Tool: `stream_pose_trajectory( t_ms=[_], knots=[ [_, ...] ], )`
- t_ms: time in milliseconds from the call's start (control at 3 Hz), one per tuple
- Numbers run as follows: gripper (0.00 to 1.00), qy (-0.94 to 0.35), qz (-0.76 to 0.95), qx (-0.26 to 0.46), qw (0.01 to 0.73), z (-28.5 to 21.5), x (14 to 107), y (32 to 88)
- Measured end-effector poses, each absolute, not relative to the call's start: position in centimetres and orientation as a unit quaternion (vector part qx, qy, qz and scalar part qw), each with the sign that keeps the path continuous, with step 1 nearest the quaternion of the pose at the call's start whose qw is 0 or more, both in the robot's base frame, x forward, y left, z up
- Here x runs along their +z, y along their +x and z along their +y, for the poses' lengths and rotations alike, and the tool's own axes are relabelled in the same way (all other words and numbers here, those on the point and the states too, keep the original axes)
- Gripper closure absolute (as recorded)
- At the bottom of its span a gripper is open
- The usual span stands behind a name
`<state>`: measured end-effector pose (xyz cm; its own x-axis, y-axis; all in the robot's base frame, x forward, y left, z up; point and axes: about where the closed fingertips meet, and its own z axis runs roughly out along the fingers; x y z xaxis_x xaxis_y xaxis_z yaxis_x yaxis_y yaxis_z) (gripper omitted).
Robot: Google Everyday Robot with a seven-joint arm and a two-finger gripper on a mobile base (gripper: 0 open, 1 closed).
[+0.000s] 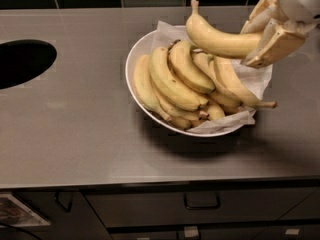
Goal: Pick banana from white bowl
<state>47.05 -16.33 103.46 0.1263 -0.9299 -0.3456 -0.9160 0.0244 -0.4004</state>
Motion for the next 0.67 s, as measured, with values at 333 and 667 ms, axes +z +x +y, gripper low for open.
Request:
stream_pose_trajectory(
  t_ms=[333,667],
  knots=[
    [1.0,-0.713,0.618,0.013,0.331,-17.9,105.1,45.3],
    [1.0,-0.73,0.583,0.022,0.357,-16.8,106.2,44.4]
  ],
)
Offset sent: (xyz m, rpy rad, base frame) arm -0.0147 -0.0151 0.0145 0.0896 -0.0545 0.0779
